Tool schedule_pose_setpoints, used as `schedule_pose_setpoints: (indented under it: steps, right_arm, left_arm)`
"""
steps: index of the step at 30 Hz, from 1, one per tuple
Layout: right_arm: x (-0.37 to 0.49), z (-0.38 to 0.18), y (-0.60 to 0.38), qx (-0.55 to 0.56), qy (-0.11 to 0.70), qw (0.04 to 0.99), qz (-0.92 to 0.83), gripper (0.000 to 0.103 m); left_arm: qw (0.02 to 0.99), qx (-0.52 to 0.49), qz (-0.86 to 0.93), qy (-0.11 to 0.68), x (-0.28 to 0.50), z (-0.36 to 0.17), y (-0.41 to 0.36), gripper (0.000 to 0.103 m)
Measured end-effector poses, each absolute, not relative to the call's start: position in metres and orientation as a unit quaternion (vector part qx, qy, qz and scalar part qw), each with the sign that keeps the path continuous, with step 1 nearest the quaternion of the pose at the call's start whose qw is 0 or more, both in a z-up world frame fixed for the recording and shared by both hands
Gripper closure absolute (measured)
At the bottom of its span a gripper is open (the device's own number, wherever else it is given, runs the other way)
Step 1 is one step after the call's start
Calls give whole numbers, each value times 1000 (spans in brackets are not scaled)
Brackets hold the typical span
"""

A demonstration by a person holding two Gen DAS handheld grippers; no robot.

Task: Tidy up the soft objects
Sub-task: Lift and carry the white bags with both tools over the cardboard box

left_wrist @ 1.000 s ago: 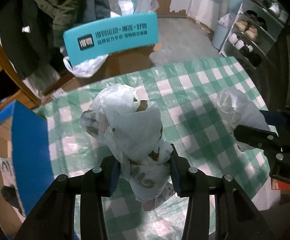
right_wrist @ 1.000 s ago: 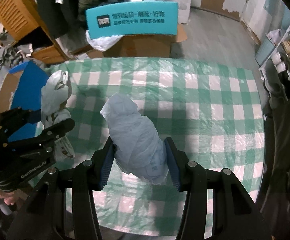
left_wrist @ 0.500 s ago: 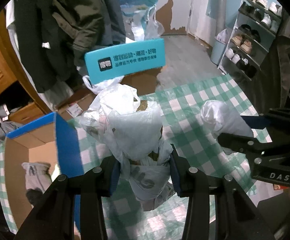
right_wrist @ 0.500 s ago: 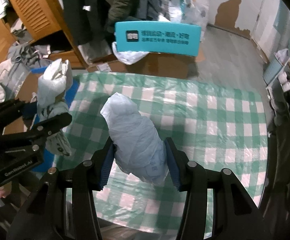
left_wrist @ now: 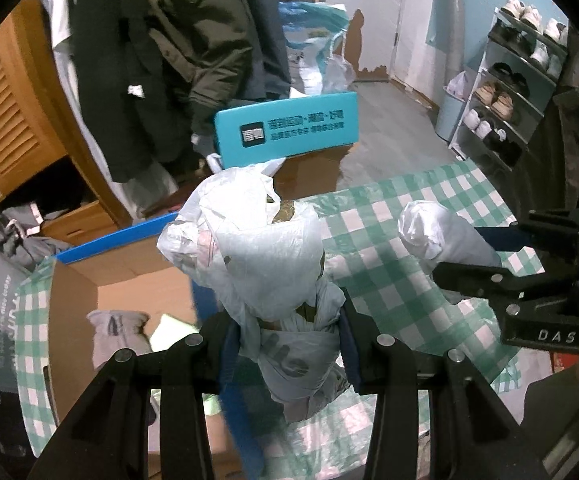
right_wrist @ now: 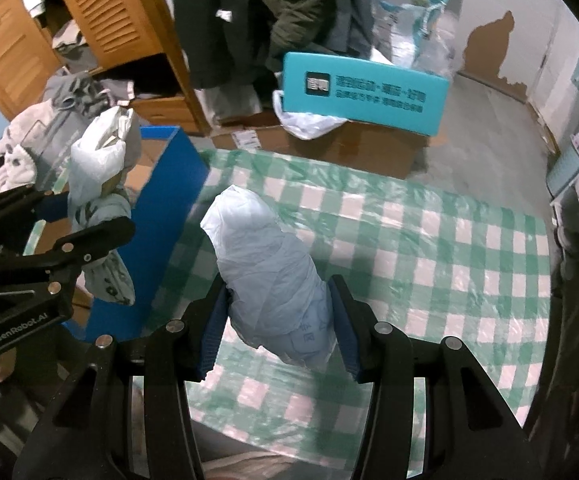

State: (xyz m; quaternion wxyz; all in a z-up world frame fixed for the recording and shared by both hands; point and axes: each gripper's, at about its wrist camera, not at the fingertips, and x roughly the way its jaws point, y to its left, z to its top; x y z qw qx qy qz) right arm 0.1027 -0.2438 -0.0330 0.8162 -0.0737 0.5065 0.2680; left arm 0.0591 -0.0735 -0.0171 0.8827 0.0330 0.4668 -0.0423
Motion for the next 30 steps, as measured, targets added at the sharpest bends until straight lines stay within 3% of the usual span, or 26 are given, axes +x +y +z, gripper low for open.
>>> schedule_pose_setpoints:
  steps: [30]
  right_arm:
    - [90, -20, -104, -120, 494, 785, 354, 54]
  left_arm:
    - [884, -31, 41, 465, 19, -39, 52, 59]
